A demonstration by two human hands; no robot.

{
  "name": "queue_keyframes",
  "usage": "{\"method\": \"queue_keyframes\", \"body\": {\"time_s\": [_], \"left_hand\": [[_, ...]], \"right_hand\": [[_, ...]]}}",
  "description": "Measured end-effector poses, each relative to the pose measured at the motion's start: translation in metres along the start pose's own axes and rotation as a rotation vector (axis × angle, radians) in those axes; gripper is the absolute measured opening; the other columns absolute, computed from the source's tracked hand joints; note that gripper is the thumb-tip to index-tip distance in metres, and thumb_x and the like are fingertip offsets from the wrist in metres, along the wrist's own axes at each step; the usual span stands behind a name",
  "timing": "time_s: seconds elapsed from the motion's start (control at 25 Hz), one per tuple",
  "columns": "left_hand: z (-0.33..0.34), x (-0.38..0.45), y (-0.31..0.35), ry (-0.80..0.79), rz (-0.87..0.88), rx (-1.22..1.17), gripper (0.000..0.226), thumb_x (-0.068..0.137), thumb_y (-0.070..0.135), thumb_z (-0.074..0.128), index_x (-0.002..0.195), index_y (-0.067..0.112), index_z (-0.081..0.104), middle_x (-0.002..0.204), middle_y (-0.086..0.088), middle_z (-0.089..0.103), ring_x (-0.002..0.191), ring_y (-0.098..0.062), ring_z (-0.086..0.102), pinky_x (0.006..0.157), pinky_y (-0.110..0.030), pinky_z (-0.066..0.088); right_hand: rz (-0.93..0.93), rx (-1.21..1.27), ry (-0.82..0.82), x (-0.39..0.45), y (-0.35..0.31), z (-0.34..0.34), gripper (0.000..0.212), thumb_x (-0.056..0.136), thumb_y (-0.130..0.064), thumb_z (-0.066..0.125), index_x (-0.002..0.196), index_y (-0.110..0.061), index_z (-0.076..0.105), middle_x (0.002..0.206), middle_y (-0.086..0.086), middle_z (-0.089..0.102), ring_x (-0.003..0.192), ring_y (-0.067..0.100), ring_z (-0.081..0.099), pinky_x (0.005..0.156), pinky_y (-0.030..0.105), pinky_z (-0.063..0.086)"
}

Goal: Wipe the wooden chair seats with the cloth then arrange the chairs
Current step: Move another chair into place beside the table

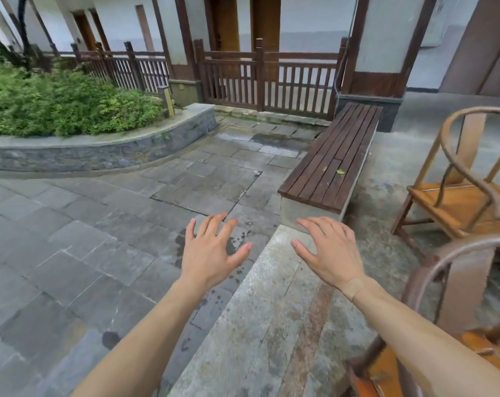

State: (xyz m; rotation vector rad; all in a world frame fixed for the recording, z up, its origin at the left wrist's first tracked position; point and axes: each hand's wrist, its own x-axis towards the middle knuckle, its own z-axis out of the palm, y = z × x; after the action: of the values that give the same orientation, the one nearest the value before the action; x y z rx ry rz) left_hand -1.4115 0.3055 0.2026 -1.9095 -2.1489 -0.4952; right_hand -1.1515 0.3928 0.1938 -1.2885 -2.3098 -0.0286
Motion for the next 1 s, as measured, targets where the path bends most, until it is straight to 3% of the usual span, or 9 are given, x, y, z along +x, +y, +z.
{"method": "queue_keyframes", "body": {"time_s": [0.4,0.64,0.88,1.0], "left_hand": [[0.115,0.233,-0.04,0.042,0.15,-0.117,0.072,0.088,0.077,0.031,0.135,0.029,0.056,0.146,-0.001,0.053,0.136,-0.025,0.048,0.118,-0.058,0.024],[0.189,0.392,-0.063,0.0,0.356,-0.161,0.074,0.088,0.076,0.029,0.137,0.028,0.055,0.147,-0.003,0.052,0.138,-0.025,0.046,0.119,-0.057,0.021],[0.243,0.52,0.009,-0.033,0.603,-0.296,0.072,0.088,0.075,0.031,0.137,0.028,0.056,0.146,-0.001,0.053,0.137,-0.025,0.046,0.118,-0.056,0.022],[0.273,0.573,0.091,-0.054,0.757,-0.378,0.071,0.087,0.074,0.033,0.135,0.027,0.059,0.144,-0.002,0.055,0.135,-0.026,0.049,0.117,-0.056,0.026]], "right_hand": [[0.12,-0.084,-0.004,0.188,0.075,0.082,0.063,0.092,-0.068,0.028,0.14,-0.034,0.051,0.138,-0.011,0.056,0.135,0.016,0.044,0.112,0.046,0.032],[0.293,-0.149,0.049,0.296,0.119,0.136,0.061,0.092,-0.067,0.031,0.139,-0.034,0.052,0.137,-0.011,0.057,0.135,0.017,0.046,0.11,0.046,0.035],[0.532,-0.288,0.14,0.336,0.19,0.132,0.058,0.092,-0.065,0.034,0.134,-0.032,0.056,0.133,-0.009,0.06,0.13,0.019,0.05,0.106,0.046,0.039],[0.681,-0.381,0.221,0.332,0.248,0.119,0.056,0.092,-0.064,0.038,0.133,-0.031,0.058,0.131,-0.008,0.061,0.128,0.019,0.053,0.104,0.046,0.042]]}}
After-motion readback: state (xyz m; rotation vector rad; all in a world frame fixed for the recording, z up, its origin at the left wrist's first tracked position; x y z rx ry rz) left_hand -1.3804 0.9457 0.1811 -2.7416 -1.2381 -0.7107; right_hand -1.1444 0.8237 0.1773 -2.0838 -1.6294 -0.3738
